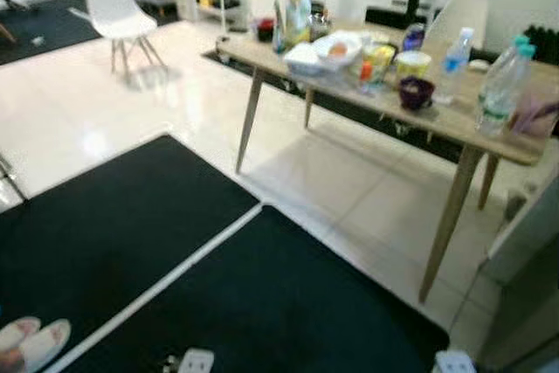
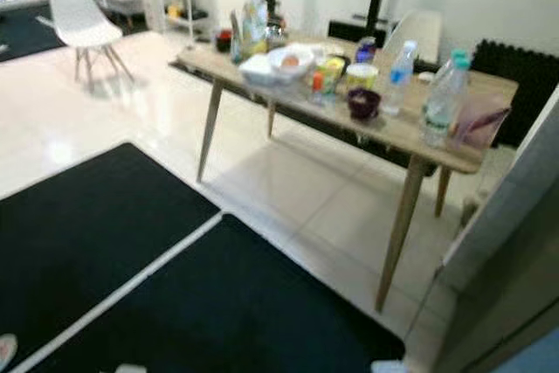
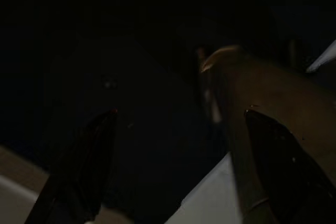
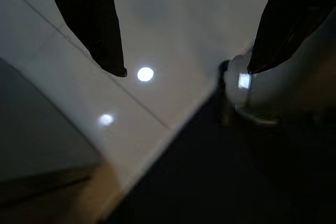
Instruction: Restocking fridge
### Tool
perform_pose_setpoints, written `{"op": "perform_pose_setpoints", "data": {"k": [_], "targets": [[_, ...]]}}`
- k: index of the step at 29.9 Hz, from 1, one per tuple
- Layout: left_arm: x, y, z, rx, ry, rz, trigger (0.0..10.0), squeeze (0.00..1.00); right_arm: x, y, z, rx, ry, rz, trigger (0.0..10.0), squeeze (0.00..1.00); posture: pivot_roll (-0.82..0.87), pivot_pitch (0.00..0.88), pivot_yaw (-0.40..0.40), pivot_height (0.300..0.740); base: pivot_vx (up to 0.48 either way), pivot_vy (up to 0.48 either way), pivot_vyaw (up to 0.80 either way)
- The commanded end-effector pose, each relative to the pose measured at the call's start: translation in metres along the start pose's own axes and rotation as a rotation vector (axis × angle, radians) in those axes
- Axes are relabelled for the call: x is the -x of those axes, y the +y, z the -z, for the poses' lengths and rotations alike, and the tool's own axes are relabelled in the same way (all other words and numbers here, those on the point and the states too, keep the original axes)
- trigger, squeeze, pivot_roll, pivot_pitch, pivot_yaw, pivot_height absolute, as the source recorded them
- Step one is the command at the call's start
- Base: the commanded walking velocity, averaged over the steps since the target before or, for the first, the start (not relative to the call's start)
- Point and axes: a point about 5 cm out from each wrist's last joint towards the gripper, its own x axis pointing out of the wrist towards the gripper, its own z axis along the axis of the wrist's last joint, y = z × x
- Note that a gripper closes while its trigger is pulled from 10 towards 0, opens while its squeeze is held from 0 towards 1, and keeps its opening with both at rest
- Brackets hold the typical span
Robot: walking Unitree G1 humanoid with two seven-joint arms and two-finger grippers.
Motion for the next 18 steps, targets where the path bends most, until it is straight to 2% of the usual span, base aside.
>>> {"op": "perform_pose_setpoints", "data": {"k": [1,8,18], "targets": [[-0.001,-0.005,0.002,-0.013,0.014,0.013,10.0,0.0,0.001,-0.009,0.003,-0.001,0.015,0.022,10.0,0.0,-0.06,0.0,0.008,0.74,0.315,0.0,0.0],[-0.002,-0.011,-0.002,-0.011,0.007,0.024,10.0,0.0,0.001,-0.009,0.003,-0.006,0.016,0.022,10.0,0.0,-0.06,0.0,0.005,0.74,0.316,0.0,0.0],[-0.005,-0.021,-0.015,-0.007,-0.014,0.036,10.0,0.0,0.001,-0.01,0.001,0.004,0.009,0.02,10.0,0.0,-0.07,0.0,-0.008,0.74,0.317,0.0,-0.75]]}}
